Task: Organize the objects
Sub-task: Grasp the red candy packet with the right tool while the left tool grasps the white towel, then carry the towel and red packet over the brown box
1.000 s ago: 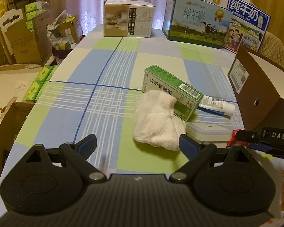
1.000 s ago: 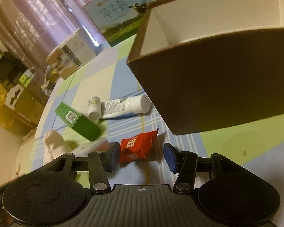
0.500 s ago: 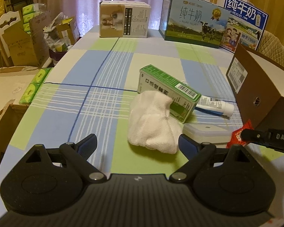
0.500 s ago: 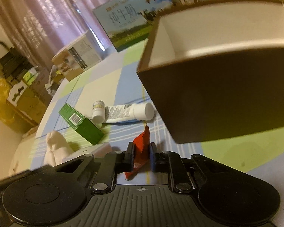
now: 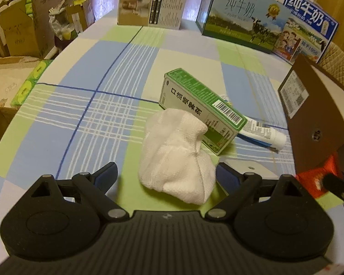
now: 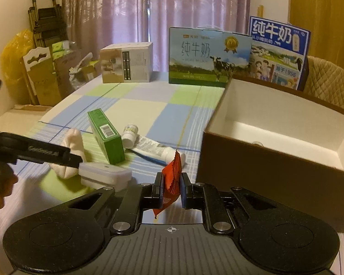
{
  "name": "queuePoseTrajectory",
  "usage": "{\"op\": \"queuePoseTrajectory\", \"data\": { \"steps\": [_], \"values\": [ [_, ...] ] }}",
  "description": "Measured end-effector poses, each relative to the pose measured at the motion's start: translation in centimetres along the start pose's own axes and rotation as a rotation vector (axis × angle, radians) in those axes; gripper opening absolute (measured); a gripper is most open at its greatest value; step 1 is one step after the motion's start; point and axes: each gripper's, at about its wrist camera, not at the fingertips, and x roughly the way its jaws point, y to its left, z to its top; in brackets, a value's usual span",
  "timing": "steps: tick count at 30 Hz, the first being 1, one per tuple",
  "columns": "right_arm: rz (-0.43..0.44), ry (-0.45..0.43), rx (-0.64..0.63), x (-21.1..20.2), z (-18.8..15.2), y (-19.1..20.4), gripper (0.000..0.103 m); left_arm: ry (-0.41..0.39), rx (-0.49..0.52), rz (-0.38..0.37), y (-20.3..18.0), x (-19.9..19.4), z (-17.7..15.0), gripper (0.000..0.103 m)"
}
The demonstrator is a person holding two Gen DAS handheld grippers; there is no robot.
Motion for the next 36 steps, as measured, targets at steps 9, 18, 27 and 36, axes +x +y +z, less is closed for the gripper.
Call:
{"op": "queuePoseTrajectory", "data": {
  "steps": [9,18,27,36],
  "values": [
    [-0.032,0.042,0.042,-1.7,-1.4,-2.4,0.01,-0.003,0.036,-0.022,-0.7,1.1,-0.6,0.057],
    [-0.031,0.041,0.109,-4.4,-2.3,-4.7,0.01,-0.01,0.062,0.012,-1.1,-2.1,-1.8,0.043],
    [-0.028,-0.042,0.143,-9.4,-1.1,-6.7,0.01,-0.145,0.16,-0.049,-5.4,-9.1,-1.3,0.043],
    [-0.076,-0.167,0.192,-14.2,1.1,-10.8,0.01,-0.197,0.288,-0.175,-12.1,-12.3,0.4,0.044]
  ]
}}
